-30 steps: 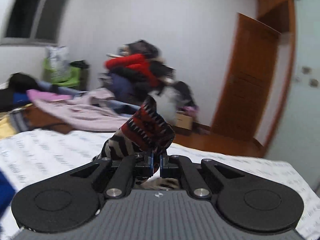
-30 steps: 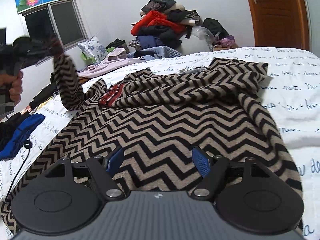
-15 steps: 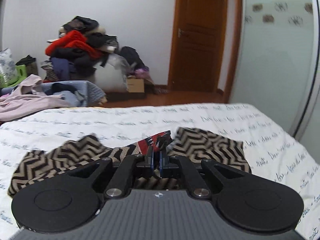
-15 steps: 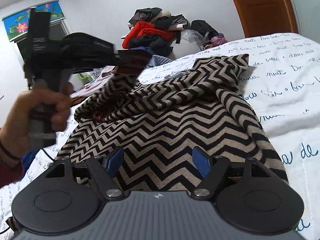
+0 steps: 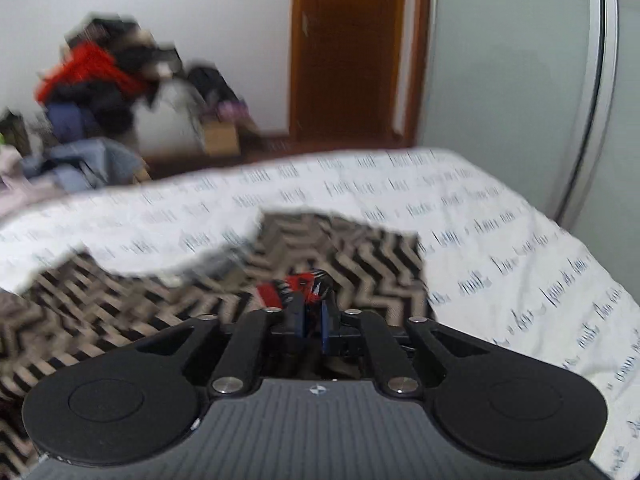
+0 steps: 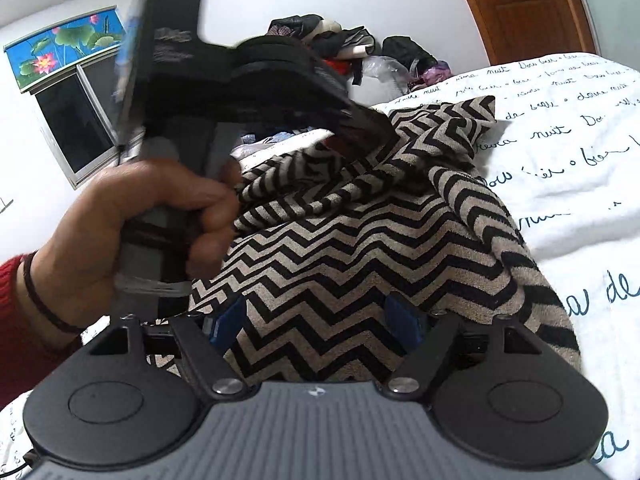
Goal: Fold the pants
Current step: 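Carry the cuff with the left tool across the sweater body and release, then grasp the folded sleeve cuff with the right tool and adjust it, then open the right tool and move both tools over the flattened sweater, then grasp the sweater's side edge with the left tool while the right tool grasps it too, then lift the side edge with both tools and fold it over the sweater body, then lay the folded side down and open both tools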
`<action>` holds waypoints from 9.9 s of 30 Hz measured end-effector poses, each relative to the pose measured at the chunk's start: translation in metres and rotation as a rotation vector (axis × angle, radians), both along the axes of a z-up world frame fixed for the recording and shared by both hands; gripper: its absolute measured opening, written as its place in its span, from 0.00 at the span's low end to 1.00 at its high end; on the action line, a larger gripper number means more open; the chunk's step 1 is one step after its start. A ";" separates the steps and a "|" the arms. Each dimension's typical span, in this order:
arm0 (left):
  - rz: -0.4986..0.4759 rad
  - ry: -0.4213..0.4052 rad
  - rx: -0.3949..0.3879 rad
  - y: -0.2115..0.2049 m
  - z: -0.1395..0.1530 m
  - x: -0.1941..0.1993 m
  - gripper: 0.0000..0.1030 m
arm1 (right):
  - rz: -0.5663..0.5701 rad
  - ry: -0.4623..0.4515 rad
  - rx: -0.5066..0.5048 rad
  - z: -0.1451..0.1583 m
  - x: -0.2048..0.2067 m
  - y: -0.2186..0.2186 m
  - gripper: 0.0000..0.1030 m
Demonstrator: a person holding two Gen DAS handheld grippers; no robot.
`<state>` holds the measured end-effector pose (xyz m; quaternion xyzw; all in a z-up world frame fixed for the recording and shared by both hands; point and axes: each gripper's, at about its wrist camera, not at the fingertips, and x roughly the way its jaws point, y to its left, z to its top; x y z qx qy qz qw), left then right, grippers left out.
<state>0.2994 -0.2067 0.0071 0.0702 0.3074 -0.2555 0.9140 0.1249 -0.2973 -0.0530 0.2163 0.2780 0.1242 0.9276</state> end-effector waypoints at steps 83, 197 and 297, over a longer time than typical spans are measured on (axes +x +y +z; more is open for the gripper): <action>0.377 -0.002 0.206 0.190 0.015 -0.015 0.92 | -0.046 0.007 -0.329 0.051 0.069 -0.014 0.67; 0.119 0.463 -0.056 0.337 -0.035 -0.235 0.11 | -0.081 0.158 0.137 -0.008 -0.189 -0.076 0.11; 0.238 0.462 -0.322 0.315 0.018 -0.013 0.72 | -0.094 0.077 0.440 0.021 0.059 -0.156 0.63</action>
